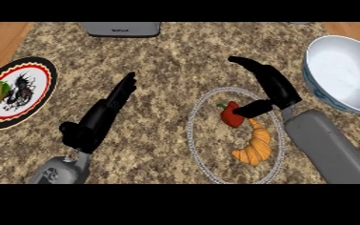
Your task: Pick the bell pepper from the placemat and place it in the bowl
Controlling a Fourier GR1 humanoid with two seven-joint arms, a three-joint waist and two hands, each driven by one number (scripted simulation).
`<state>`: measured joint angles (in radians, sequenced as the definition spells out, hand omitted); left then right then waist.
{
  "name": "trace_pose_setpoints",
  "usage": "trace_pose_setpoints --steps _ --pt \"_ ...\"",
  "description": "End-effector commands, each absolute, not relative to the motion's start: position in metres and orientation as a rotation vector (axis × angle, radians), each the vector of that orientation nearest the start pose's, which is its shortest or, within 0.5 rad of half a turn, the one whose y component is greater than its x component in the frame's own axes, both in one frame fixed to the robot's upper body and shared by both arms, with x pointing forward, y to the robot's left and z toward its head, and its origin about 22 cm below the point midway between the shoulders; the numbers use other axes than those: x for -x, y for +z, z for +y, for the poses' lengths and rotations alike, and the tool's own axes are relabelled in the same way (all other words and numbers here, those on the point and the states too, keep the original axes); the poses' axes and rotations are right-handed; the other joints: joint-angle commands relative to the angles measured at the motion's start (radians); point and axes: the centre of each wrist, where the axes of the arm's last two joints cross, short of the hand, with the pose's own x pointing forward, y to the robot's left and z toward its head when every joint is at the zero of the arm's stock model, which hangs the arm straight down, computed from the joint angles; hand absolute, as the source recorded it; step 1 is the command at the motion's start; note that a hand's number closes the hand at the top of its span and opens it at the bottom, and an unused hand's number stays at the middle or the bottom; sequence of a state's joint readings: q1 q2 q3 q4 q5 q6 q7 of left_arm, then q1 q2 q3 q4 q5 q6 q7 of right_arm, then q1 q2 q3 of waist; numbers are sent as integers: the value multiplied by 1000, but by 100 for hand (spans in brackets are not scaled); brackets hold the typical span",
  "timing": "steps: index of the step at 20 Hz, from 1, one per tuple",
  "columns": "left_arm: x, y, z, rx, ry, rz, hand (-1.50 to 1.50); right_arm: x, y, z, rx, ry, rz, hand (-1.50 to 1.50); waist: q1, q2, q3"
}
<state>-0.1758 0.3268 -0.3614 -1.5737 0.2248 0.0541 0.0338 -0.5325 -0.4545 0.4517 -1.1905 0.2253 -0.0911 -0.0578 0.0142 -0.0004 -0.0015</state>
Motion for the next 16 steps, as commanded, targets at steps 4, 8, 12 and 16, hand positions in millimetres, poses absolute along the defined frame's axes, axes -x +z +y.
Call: trace_pose_setpoints --steps 4,8,12,16 --pt "-272 49 197 196 -387 -1605 0 -367 97 -195 572 1448 -1173 -150 15 -5 -5" --pt "-269 30 214 163 -375 -1574 0 -362 111 -171 466 1596 -937 -150 -13 -7 -3" --pt "-265 36 201 176 -375 -1590 0 -372 136 -132 436 1604 -818 -150 -6 -3 0" --pt "-273 39 213 170 -368 -1589 0 -353 130 -110 384 1611 -757 -150 -19 -3 1"
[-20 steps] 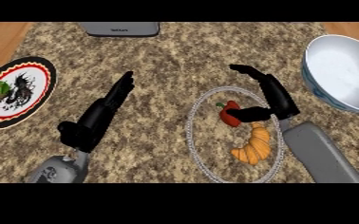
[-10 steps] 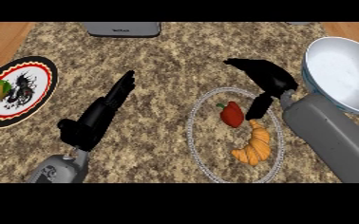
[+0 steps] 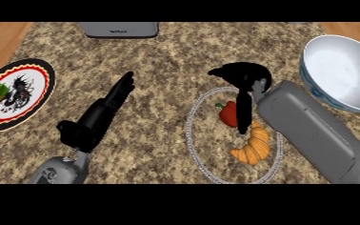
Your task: Pick the bell pepper from the placemat and place it in the bowl
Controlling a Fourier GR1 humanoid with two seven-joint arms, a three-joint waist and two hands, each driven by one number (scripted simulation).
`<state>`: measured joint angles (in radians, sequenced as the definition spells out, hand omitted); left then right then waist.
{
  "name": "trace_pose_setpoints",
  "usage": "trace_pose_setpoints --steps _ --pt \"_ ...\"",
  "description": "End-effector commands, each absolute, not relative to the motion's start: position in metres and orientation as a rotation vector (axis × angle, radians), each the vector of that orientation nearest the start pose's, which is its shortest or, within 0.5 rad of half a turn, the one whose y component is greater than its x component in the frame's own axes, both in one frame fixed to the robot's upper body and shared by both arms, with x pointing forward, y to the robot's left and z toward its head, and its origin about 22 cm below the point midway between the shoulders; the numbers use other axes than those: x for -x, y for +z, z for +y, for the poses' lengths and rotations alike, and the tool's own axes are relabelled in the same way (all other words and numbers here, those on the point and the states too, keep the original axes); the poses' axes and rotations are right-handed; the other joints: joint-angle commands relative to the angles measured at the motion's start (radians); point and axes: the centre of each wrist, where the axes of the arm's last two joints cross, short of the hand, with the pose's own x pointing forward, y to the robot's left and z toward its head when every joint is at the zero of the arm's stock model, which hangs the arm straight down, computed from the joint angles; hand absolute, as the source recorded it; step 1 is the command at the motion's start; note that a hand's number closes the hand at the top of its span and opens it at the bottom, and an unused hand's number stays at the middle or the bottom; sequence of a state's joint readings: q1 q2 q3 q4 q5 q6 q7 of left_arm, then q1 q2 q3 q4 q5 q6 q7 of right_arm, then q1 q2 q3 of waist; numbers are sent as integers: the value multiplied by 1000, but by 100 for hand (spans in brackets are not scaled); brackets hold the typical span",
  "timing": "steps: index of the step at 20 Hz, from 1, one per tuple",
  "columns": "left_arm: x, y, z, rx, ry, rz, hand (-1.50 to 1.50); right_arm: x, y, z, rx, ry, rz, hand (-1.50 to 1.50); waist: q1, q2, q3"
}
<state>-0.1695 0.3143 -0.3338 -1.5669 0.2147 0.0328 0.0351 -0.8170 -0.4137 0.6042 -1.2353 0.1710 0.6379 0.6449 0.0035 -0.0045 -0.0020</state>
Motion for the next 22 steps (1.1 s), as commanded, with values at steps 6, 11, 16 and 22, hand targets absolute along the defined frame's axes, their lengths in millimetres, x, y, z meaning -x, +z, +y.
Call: trace_pose_setpoints --steps 6,11,16,22 --pt "-268 30 202 163 -379 -1571 0 -336 124 -122 430 1594 -741 -150 -7 2 2" --pt "-262 45 208 172 -378 -1590 0 -339 119 -119 470 1615 -768 -150 -1 3 2" --pt "-259 13 219 181 -368 -1563 0 -325 96 -149 537 1597 -835 -150 -4 5 2" --pt "-274 34 195 166 -392 -1591 0 -315 89 -120 615 1608 -912 -150 -4 4 2"
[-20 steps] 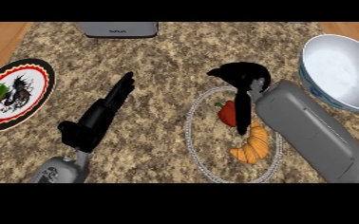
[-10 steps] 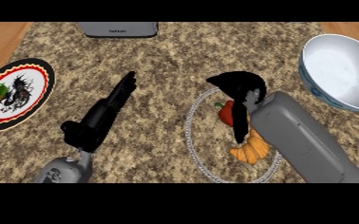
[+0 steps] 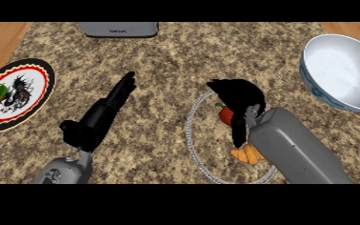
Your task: Pick the bell pepper from the placemat and place it in the bowl
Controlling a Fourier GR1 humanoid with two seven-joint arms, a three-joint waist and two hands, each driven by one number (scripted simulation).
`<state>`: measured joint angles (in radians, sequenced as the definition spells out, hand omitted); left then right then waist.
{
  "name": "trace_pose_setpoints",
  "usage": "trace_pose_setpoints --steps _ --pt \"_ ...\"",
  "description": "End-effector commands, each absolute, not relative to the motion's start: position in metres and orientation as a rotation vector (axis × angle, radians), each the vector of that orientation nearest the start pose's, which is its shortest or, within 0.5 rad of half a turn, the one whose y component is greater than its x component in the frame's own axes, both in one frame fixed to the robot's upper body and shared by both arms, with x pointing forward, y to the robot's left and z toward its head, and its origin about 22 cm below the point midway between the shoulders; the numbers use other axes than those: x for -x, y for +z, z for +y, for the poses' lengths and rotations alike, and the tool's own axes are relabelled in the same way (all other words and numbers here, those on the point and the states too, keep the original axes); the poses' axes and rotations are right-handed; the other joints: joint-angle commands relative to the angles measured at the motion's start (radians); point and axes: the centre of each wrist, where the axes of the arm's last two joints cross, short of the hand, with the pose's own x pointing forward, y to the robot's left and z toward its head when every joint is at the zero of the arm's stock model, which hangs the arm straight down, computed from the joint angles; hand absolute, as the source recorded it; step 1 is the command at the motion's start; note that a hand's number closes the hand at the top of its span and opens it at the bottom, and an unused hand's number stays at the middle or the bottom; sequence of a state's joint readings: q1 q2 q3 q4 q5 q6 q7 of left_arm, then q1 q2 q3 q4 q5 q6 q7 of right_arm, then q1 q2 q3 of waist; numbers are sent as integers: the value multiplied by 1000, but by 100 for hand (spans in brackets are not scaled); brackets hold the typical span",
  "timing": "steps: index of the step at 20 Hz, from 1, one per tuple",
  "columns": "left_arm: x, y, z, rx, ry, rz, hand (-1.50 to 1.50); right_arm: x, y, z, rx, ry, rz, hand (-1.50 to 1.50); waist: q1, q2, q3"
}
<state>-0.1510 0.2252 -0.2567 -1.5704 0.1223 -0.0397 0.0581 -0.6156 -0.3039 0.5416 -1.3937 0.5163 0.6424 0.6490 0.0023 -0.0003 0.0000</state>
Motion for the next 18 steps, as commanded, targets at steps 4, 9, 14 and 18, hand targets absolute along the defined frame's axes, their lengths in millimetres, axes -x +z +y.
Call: trace_pose_setpoints --steps 4,9,14,18 --pt "-263 25 200 176 -380 -1603 0 -313 75 -132 689 1595 -895 -150 0 0 0" --pt "-259 34 210 183 -390 -1579 0 -335 62 -138 693 1549 -871 -150 4 1 0" --pt "-249 51 187 189 -382 -1574 0 -337 35 -148 671 1565 -821 -150 7 1 0" --pt "-258 29 196 154 -384 -1578 0 -342 42 -146 644 1566 -833 -150 2 0 0"
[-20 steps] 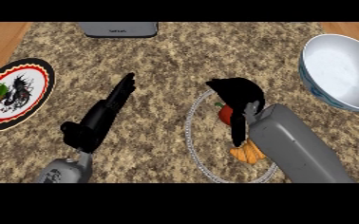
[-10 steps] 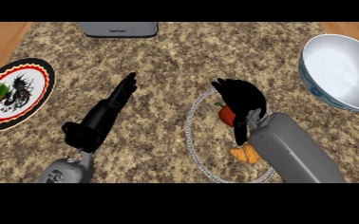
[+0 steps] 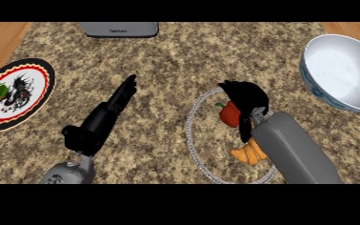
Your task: Pick the bell pepper from the placemat and place it in the bowl
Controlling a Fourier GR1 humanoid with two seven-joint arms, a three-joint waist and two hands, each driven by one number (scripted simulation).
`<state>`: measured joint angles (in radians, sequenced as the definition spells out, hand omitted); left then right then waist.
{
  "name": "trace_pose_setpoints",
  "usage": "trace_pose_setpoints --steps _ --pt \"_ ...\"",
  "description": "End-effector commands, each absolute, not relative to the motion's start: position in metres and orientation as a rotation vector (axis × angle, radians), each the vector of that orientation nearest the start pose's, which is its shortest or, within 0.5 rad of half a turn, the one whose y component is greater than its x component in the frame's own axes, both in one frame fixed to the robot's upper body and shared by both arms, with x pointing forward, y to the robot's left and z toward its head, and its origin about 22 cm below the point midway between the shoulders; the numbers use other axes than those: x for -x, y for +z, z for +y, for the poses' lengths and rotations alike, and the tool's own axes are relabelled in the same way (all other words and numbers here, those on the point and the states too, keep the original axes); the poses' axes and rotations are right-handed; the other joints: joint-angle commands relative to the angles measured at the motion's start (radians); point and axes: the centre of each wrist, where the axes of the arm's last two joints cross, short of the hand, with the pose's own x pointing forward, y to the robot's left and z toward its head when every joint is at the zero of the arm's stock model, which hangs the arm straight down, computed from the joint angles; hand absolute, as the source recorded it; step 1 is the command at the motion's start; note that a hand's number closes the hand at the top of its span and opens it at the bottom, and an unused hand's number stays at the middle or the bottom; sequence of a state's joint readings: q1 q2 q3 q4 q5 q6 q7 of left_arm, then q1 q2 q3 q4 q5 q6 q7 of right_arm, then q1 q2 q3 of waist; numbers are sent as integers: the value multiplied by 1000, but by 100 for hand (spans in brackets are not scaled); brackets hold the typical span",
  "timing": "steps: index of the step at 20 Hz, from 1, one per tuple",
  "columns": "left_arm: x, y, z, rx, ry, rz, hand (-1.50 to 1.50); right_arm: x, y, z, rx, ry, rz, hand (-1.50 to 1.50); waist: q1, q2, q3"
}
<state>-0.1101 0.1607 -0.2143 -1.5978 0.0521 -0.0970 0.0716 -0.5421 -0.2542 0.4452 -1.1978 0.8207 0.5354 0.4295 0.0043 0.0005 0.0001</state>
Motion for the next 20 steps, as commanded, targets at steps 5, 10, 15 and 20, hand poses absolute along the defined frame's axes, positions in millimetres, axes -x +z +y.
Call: trace_pose_setpoints --steps 5,10,15,20 --pt "-255 35 201 167 -390 -1583 0 -348 24 -142 651 1536 -865 -150 2 0 0" --pt "-269 55 199 155 -382 -1608 0 -355 9 -154 631 1594 -995 150 4 1 0" --pt "-255 33 207 158 -381 -1605 0 -374 12 -146 647 1543 -1052 150 7 1 0" --pt "-259 34 203 160 -365 -1579 0 -359 6 -152 696 1538 -1088 150 1 0 0"
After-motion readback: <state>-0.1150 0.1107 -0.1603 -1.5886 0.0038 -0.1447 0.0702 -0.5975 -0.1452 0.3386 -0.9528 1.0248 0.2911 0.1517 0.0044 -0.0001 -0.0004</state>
